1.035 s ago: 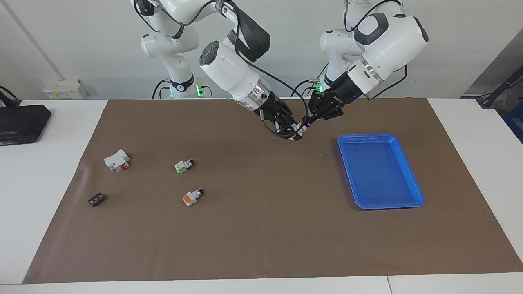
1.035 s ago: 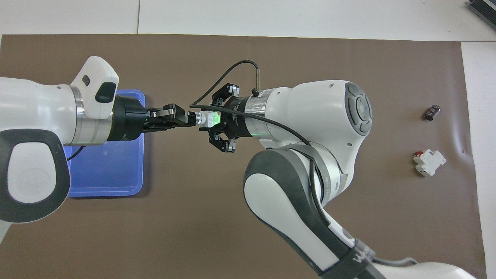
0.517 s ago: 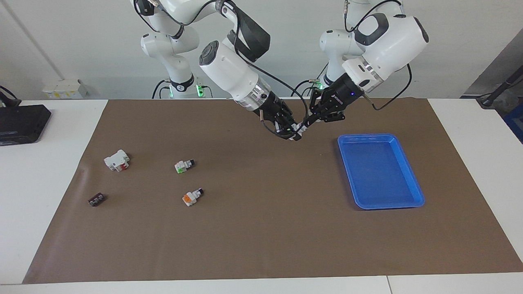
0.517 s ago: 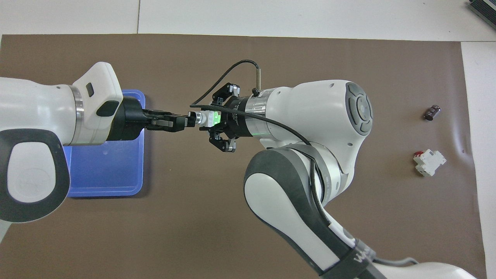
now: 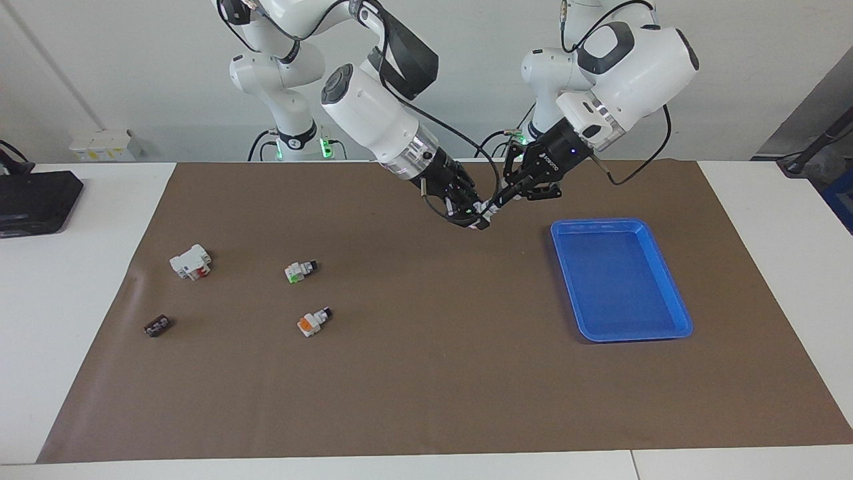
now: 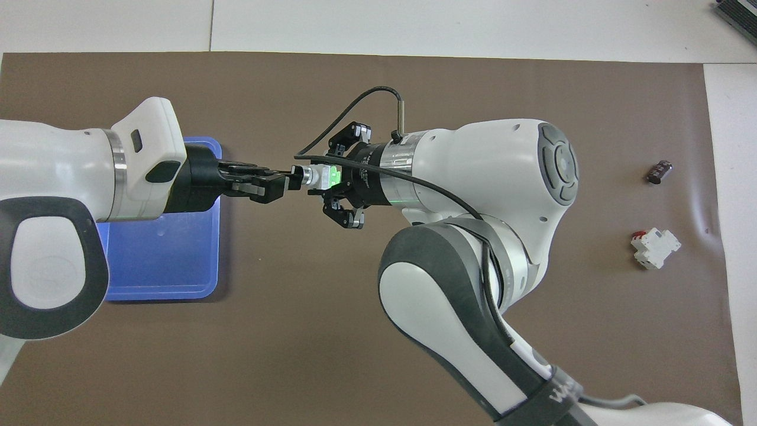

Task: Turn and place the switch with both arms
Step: 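Open the right gripper and release the switch to the left gripper, then lower the switch into the blue tray with the left gripper, then open the left gripper while the right gripper withdraws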

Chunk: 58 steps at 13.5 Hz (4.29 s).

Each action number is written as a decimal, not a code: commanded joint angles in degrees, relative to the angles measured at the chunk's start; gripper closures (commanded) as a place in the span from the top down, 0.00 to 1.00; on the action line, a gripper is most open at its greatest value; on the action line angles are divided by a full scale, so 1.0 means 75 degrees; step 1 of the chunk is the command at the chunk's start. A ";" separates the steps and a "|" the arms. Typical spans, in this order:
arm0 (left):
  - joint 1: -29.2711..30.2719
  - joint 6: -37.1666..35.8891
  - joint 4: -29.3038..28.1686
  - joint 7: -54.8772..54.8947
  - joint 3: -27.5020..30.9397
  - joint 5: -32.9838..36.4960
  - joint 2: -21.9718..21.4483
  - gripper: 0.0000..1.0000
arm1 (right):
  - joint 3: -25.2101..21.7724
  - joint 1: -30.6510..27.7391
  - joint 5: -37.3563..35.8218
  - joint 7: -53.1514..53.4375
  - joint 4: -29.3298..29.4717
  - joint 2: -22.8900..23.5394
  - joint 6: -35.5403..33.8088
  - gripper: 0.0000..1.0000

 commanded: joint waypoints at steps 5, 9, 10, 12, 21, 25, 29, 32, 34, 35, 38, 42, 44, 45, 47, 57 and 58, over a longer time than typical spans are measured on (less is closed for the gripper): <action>-0.0229 0.0481 0.0002 0.0351 0.0023 -0.0823 -0.0128 0.00 | 0.0109 0.0032 0.0023 0.0043 -0.0058 0.0040 0.0047 0.00; -0.0241 0.0493 -0.0010 0.0328 0.0023 -0.0834 -0.0116 0.00 | 0.0109 0.0032 0.0023 0.0077 -0.0070 0.0040 0.0047 0.36; -0.0241 0.0493 -0.0010 0.0304 0.0023 -0.0834 -0.0116 0.00 | 0.0109 0.0032 0.0023 0.0089 -0.0070 0.0028 0.0024 0.99; -0.0241 0.0493 -0.0010 0.0281 0.0023 -0.0834 -0.0116 0.00 | 0.0109 0.0032 0.0023 0.0090 -0.0070 0.0028 0.0024 1.00; 0.0062 0.0329 -0.0302 0.0234 0.0093 -0.0648 -0.0233 0.00 | 0.0097 0.0020 -0.0176 0.0043 -0.0070 -0.0019 0.0001 1.00; 0.0484 -0.0104 -0.0525 0.0234 0.0093 0.0406 -0.0327 0.00 | 0.0097 0.0032 -0.0176 0.0043 -0.0070 -0.0019 0.0001 1.00; 0.1397 -0.0724 -0.1005 0.0269 0.0093 0.1704 -0.0596 0.00 | 0.0074 0.0008 -0.0548 0.0019 -0.0081 -0.0159 -0.0186 1.00; 0.2218 -0.1171 -0.1018 0.0328 0.0093 0.3204 -0.0550 0.00 | 0.0086 -0.0003 -0.2326 -0.0132 -0.0431 -0.0428 -0.0292 1.00; 0.2850 -0.1265 -0.1041 0.0339 0.0093 0.3745 -0.0480 0.00 | 0.0074 -0.0155 -0.3138 -0.0832 -0.0794 -0.0779 -0.0421 1.00; 0.3085 -0.1242 -0.1053 0.0386 0.0093 0.3968 -0.0445 0.00 | 0.0074 -0.0283 -0.3338 -0.1451 -0.0947 -0.0966 -0.0572 1.00; 0.3426 -0.0834 -0.1228 0.0901 0.0093 0.4626 -0.0048 0.00 | 0.0062 -0.0881 -0.3889 -0.3443 -0.0995 -0.1354 -0.1391 1.00; 0.3439 0.0841 -0.2025 0.0902 0.0081 0.4626 0.0304 0.00 | 0.0062 -0.1747 -0.4722 -0.6126 -0.0984 -0.1659 -0.2084 1.00; 0.3485 0.0950 -0.2072 0.0902 0.0081 0.4626 0.0388 0.00 | 0.0051 -0.2228 -0.4747 -0.7568 -0.0914 -0.1753 -0.2411 1.00; 0.3486 0.0938 -0.2061 0.0913 0.0093 0.4626 0.0388 0.00 | 0.0039 -0.2427 -0.4770 -0.8189 -0.0844 -0.1777 -0.2657 1.00; 0.3462 0.0880 -0.1805 0.0832 0.0093 0.4626 0.0481 0.62 | 0.0039 -0.2779 -0.4980 -0.9268 -0.0645 -0.1847 -0.3138 1.00; 0.2081 -0.2094 0.1945 -0.2072 0.0070 0.5892 0.1630 0.94 | -0.0031 -0.3835 -0.5286 -1.2200 0.0643 -0.1976 -0.5691 1.00; 0.2068 -0.2364 0.2133 -0.2272 0.0046 0.5904 0.1607 0.94 | -0.0298 -0.3731 -0.5286 -1.2366 0.0773 -0.1988 -0.5985 1.00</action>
